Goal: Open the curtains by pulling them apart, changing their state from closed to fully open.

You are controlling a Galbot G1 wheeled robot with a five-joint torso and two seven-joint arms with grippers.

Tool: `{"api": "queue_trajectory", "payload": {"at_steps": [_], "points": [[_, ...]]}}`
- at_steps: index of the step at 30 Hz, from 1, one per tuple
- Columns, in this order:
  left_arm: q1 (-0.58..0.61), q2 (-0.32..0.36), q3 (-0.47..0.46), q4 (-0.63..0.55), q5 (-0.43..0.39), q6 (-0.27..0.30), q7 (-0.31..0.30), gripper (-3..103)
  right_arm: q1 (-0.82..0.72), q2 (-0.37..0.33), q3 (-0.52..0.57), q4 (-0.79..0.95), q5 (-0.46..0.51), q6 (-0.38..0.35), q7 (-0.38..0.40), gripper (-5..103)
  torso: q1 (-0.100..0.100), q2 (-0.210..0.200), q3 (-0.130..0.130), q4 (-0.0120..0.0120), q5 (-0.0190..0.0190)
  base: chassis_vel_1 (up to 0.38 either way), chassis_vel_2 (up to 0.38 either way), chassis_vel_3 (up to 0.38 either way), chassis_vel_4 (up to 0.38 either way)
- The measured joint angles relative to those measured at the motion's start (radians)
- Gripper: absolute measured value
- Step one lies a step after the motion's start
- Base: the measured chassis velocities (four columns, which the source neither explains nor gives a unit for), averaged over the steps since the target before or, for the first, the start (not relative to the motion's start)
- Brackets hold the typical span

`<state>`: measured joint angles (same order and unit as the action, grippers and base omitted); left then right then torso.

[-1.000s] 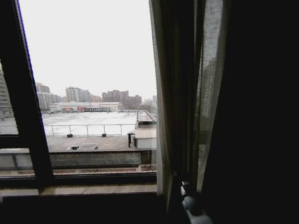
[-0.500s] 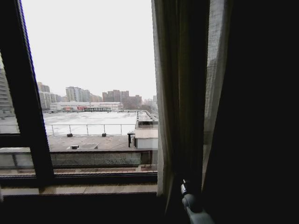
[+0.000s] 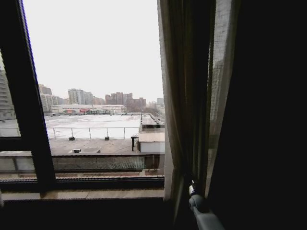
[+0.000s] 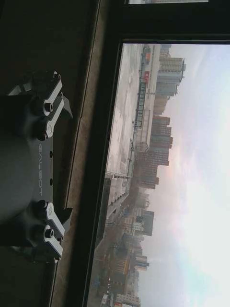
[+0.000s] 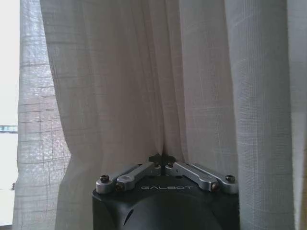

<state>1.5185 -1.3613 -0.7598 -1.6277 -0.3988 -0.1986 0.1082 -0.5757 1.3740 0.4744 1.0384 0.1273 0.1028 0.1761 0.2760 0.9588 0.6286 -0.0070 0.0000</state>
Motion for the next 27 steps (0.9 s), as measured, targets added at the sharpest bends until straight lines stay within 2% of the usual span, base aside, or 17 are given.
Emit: {"api": "queue_trajectory", "payload": {"at_steps": [14,20,27], "points": [[0.007,-0.009,-0.004,-0.01,0.011,0.0,0.0,100,0.115,0.0,0.064,-0.187,-0.005,0.049,0.04,0,0.0,0.0,0.0,0.0003,0.0,0.0,0.0,0.0,0.0],[0.014,-0.011,-0.014,-0.015,0.01,0.0,0.0,100,0.159,0.0,0.071,-0.286,-0.007,0.08,0.096,0,0.0,0.0,0.0,0.0004,-0.0001,0.0,0.0,0.0,0.0],[0.017,-0.014,-0.015,-0.018,0.01,0.0,0.0,100,0.175,0.0,0.077,-0.329,-0.005,0.105,0.125,0,0.0,0.0,0.0,0.0003,0.0,0.0,0.0,0.0,0.0]]}}
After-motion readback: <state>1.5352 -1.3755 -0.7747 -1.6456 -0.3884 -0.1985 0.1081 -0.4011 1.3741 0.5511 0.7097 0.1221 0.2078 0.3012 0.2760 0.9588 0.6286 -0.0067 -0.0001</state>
